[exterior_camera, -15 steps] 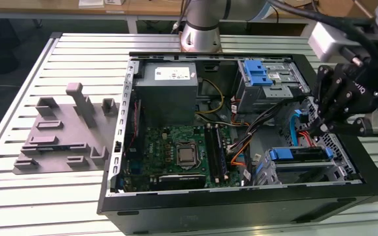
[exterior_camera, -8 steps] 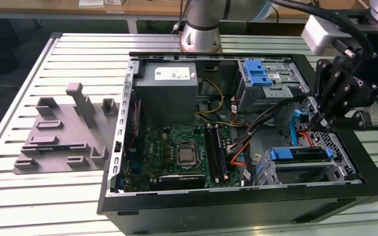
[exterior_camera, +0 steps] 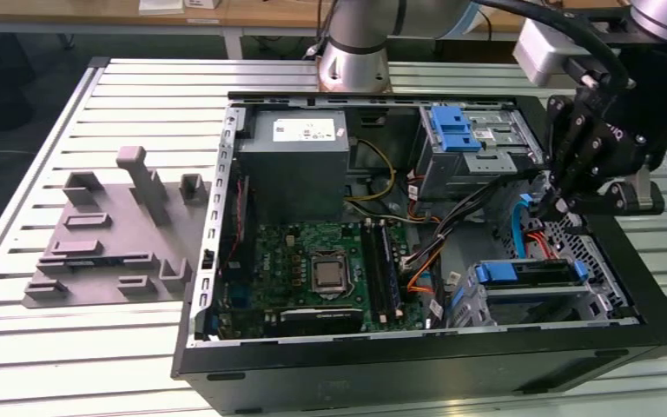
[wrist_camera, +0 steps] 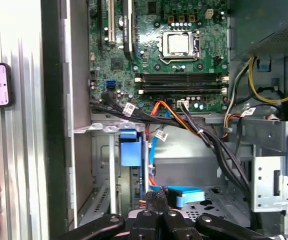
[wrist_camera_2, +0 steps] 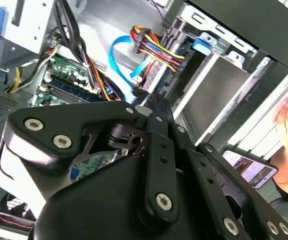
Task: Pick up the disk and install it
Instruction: 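Insert the second disk wire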
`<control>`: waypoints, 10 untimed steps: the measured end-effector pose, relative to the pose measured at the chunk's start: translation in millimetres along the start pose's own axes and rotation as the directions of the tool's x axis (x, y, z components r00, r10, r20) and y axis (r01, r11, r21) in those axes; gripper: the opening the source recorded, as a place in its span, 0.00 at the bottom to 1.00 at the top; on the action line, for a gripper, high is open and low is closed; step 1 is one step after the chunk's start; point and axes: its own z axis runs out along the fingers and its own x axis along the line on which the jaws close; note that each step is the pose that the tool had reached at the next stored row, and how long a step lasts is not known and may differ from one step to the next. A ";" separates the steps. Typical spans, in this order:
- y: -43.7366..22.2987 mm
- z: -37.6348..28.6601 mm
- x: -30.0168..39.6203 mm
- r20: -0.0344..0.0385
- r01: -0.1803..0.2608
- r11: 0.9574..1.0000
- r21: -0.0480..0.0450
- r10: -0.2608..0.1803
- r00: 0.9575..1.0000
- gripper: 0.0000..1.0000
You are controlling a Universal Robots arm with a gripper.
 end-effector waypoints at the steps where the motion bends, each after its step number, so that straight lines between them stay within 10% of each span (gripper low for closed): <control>1: 0.6 -0.4 -2.1 0.000 0.000 1.000 0.001 0.000 1.000 0.11; 10: 6.9 -6.2 -13.4 -0.007 0.000 1.000 0.013 0.000 1.000 0.11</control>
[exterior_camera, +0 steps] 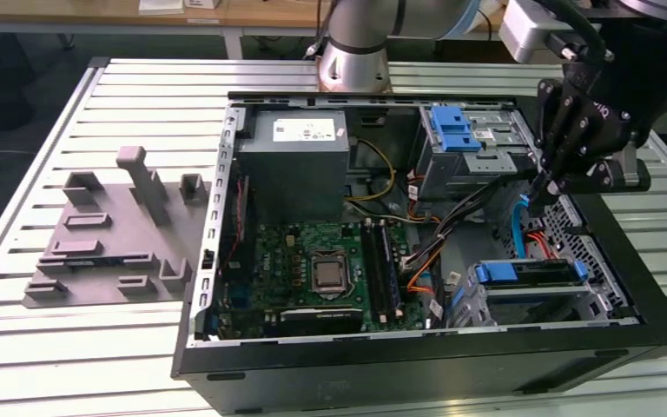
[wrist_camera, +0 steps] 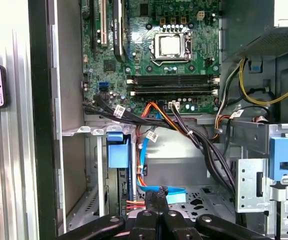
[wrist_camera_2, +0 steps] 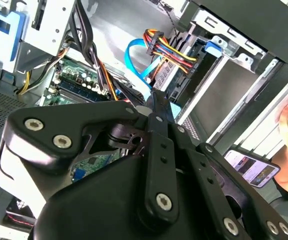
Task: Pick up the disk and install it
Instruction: 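Insert the second disk wire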
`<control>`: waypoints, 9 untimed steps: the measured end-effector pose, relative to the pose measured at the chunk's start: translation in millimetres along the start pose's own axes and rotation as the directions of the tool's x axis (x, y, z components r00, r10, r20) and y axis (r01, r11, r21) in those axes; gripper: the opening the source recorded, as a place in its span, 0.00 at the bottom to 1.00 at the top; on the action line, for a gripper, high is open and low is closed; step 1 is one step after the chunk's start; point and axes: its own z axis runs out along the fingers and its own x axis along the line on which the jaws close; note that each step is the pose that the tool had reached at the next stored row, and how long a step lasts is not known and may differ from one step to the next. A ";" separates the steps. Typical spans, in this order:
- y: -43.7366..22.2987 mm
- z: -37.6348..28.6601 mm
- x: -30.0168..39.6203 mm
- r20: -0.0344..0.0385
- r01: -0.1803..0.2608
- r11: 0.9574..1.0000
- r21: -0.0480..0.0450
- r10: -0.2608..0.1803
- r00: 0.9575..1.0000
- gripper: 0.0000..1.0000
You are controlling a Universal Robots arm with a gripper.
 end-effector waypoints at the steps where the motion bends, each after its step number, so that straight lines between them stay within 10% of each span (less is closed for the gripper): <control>1: 0.2 0.0 0.0 0.000 0.000 1.000 0.000 0.000 1.000 0.11; 9: 0.2 0.1 -1.0 -0.007 0.000 1.000 0.001 0.000 1.000 0.24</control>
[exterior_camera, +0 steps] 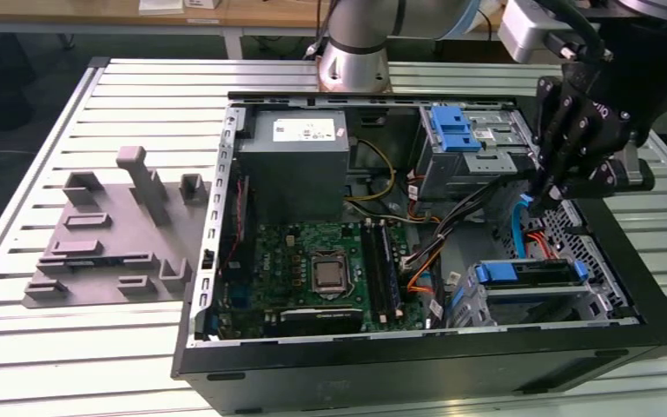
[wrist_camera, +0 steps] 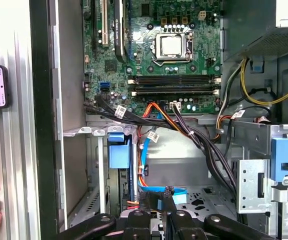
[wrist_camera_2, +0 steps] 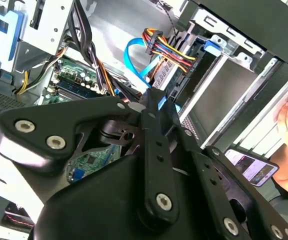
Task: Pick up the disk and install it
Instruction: 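Insert the second disk wire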
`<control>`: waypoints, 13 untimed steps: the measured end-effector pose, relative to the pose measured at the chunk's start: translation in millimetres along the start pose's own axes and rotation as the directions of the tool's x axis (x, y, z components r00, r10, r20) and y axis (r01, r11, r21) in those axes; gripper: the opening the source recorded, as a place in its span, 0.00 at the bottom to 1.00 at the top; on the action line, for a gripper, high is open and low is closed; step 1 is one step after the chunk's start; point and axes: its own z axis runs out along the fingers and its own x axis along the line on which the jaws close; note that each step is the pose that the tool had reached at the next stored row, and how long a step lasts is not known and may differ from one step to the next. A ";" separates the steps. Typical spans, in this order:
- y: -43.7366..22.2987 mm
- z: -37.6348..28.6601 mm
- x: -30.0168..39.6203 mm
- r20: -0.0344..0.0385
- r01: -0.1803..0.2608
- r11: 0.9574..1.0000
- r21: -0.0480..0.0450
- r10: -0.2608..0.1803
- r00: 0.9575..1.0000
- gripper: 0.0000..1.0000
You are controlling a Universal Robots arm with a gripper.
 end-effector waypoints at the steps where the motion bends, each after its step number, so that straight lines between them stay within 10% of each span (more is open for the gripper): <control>1: 0.0 0.0 -0.8 0.000 0.000 1.000 0.000 0.000 1.000 0.24; 13: 0.8 11.4 -5.6 -0.015 0.000 1.000 0.001 0.000 1.000 0.31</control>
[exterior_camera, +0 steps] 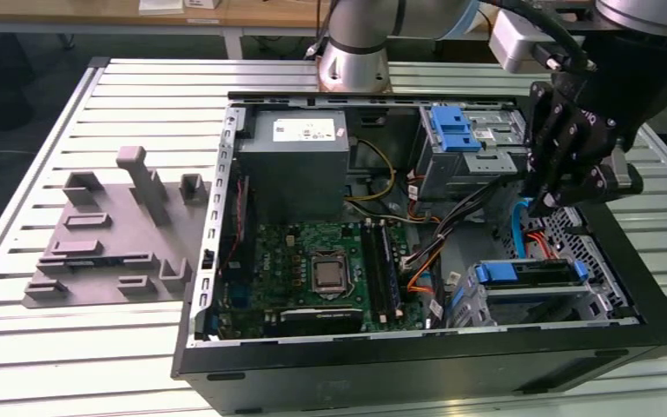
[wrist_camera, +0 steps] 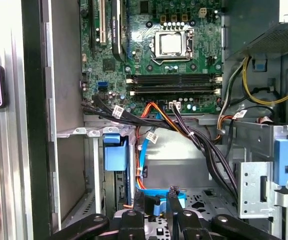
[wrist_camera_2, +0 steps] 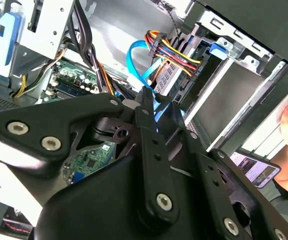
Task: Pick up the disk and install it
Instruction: 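Insert the second disk wire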
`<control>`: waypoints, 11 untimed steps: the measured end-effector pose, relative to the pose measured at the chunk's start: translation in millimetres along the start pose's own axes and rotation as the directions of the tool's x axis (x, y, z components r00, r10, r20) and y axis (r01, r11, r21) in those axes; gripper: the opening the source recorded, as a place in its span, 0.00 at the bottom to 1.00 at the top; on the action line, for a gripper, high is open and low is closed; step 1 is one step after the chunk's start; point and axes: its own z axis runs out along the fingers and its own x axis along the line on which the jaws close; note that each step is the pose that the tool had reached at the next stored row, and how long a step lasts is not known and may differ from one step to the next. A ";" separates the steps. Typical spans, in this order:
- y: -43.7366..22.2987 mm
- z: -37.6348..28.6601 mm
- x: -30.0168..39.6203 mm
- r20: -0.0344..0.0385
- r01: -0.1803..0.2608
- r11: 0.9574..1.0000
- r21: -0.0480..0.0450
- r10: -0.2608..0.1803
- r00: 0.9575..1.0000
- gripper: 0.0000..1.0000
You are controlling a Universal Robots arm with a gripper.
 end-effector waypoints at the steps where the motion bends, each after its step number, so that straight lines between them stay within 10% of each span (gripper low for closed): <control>1: 0.1 1.5 -0.3 -0.004 0.000 1.000 0.000 0.000 1.000 0.31; 6: 0.3 6.0 -0.9 -0.025 0.001 1.000 0.001 -0.001 1.000 0.24; 11: 0.4 8.1 -1.0 -0.032 0.001 1.000 0.001 -0.001 0.999 0.21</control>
